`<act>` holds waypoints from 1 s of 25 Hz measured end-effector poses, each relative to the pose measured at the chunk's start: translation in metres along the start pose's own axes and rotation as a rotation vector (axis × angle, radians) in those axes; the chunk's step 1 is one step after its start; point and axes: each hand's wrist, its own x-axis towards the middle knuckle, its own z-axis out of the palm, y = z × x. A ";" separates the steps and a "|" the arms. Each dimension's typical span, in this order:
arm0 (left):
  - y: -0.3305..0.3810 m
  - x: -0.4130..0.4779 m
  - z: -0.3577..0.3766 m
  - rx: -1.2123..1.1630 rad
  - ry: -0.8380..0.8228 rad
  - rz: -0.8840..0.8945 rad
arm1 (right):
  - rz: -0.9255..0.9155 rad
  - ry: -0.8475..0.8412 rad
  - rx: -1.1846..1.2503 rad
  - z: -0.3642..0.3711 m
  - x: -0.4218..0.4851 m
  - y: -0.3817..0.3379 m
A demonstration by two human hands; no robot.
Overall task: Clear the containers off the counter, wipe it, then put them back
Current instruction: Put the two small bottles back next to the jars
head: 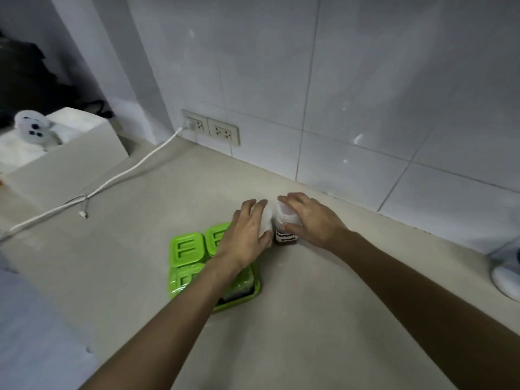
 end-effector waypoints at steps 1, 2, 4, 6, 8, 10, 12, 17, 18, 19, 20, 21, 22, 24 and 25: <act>-0.002 0.003 0.000 -0.010 0.010 0.007 | 0.000 0.020 -0.015 0.001 0.003 -0.001; -0.002 0.004 -0.001 -0.007 0.022 0.011 | 0.007 0.050 -0.008 0.001 0.003 0.000; 0.004 0.007 -0.007 0.030 0.028 0.061 | 0.015 0.088 0.002 -0.003 -0.008 0.008; 0.018 0.007 -0.015 0.077 -0.015 0.190 | 0.027 0.113 0.013 -0.010 -0.031 0.026; 0.038 0.009 -0.019 0.042 -0.047 0.281 | 0.079 0.134 0.044 -0.025 -0.065 0.054; 0.067 0.013 -0.016 -0.064 -0.075 0.299 | 0.141 0.120 0.031 -0.045 -0.100 0.089; 0.106 0.021 -0.002 -0.145 -0.146 0.333 | 0.228 0.125 -0.038 -0.066 -0.135 0.128; 0.208 0.043 0.059 -0.263 -0.230 0.372 | 0.395 0.152 -0.198 -0.111 -0.192 0.207; 0.227 0.048 0.072 -0.278 -0.220 0.372 | 0.424 0.157 -0.218 -0.119 -0.199 0.220; 0.244 0.054 0.082 -0.284 -0.208 0.369 | 0.460 0.165 -0.219 -0.126 -0.204 0.232; 0.260 0.060 0.091 -0.280 -0.198 0.373 | 0.503 0.176 -0.206 -0.131 -0.208 0.243; 0.275 0.066 0.100 -0.263 -0.196 0.385 | 0.535 0.188 -0.189 -0.133 -0.212 0.254; 0.289 0.073 0.108 -0.233 -0.199 0.400 | 0.551 0.193 -0.184 -0.133 -0.216 0.263; 0.302 0.088 0.117 -0.154 -0.216 0.414 | 0.538 0.191 -0.202 -0.131 -0.216 0.270; 0.300 0.093 0.119 -0.128 -0.223 0.409 | 0.521 0.184 -0.208 -0.128 -0.212 0.267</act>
